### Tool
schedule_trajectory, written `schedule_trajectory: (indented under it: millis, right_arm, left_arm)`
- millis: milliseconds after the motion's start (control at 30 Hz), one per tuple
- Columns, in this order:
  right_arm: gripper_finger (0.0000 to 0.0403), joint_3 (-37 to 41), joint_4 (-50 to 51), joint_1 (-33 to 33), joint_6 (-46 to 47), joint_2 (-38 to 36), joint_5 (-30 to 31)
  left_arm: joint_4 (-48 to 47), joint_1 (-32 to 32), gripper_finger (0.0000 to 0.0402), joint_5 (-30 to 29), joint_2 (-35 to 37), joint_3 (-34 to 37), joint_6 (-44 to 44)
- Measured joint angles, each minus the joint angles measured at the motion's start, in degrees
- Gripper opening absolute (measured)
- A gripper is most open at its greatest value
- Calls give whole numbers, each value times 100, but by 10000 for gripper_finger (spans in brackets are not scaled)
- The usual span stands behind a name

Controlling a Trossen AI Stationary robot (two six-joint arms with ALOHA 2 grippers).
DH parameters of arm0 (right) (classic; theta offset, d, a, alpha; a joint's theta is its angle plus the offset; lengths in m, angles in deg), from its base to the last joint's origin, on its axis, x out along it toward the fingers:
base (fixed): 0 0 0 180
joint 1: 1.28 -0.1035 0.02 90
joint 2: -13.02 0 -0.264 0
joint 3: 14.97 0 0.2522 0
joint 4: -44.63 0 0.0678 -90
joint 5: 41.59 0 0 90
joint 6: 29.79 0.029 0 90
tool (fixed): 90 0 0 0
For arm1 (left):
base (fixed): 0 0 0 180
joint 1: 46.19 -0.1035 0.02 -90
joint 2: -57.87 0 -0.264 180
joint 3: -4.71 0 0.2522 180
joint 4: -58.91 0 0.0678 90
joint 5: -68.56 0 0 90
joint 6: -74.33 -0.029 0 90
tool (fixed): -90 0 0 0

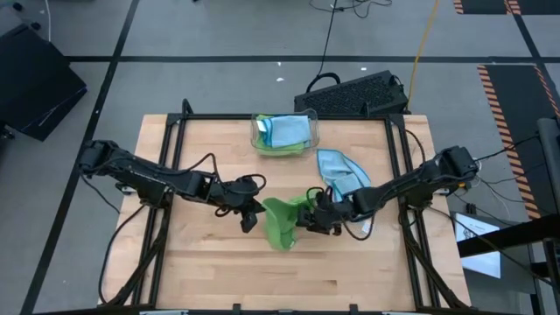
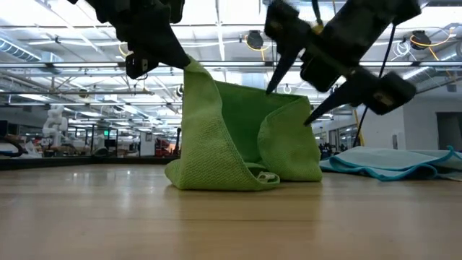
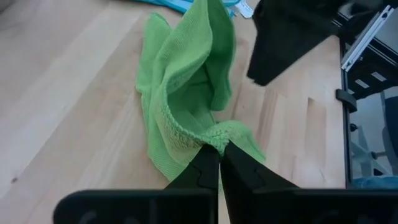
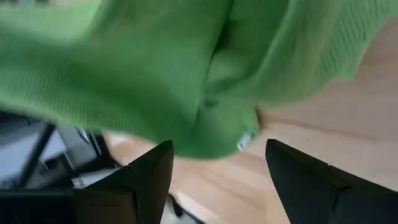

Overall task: Fold microfiber towels
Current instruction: Fold the green microfiber cloth

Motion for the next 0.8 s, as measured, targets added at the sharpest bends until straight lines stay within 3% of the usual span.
schedule_trajectory:
  millis: [300,467,633,800]
  right_arm:
    - [249,-7,-991,246,607,713,3]
    - [240,-7,-850,244,969,905,-11]
    - [184,-7,-903,246,983,928,-27]
    - [90,-7,-859,248,796,928,-177]
  left_arm:
    - [107,0,6,-21,0,0,-158]
    - [111,0,7,-23,0,0,-165]
    - [107,15,3,-32,0,0,-167]
    - [105,15,6,-58,0,0,-200]
